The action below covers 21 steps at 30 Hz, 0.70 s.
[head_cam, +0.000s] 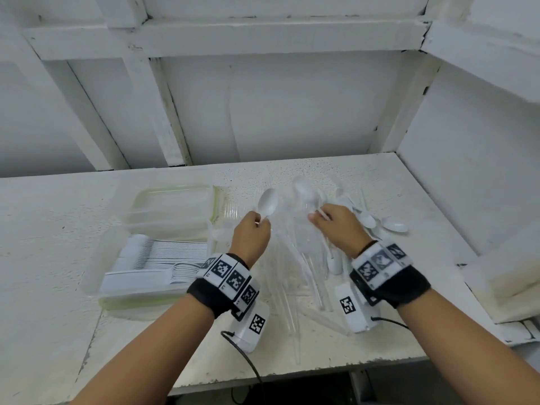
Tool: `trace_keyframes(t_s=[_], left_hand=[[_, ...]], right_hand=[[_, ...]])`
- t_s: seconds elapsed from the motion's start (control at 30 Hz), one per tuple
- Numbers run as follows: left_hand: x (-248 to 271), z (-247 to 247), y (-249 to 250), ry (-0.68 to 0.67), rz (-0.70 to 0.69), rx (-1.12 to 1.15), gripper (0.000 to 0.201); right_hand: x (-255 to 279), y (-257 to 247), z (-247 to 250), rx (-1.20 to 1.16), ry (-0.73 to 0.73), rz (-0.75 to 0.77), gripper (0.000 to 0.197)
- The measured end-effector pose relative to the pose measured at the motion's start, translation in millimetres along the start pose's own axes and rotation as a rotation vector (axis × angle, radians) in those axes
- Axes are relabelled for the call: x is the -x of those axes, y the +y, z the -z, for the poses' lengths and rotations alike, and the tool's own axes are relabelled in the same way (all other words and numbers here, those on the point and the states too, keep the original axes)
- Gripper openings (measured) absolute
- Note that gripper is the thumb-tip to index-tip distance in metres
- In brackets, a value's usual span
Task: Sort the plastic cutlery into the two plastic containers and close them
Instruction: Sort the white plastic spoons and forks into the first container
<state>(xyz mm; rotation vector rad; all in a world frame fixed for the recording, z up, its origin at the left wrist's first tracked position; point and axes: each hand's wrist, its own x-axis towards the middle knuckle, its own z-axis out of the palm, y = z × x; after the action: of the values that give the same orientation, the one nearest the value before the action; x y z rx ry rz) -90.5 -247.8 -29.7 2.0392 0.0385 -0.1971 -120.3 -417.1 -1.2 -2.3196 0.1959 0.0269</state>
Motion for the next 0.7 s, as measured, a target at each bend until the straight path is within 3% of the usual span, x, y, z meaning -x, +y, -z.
trace_keyframes(t_s=[0.1,0.27,0.37,0.53,0.7], left_hand=[[-8.8,-25.6,21.6,-0.068,-0.057,-0.122,0.013],[-35.5,-76.6,54.7,-0.223,-0.123,-0.398,0.034],[-49.1,-93.5,59.2,-0.296,-0.145,-0.501,0.017],[-59.7,-102.5,54.8,-0.398,-0.201,-0.716,0.009],[-60.2,-92.2,60.1,-0.332,-0.165,-0.542,0.022]], right_hand=[[9.4,17.7,24.0,-0.246,0.145,-0.124,0.034],[23.3,40.6,33.2,-0.523,0.18,-0.305,0.022],[27.7,49.3,32.8,-0.516,0.17,-0.361,0.016],[31.0,57.5,31.8,-0.513,0.144,-0.397,0.022],[29.3,62.5,27.2,-0.357,0.18,-0.345,0.017]])
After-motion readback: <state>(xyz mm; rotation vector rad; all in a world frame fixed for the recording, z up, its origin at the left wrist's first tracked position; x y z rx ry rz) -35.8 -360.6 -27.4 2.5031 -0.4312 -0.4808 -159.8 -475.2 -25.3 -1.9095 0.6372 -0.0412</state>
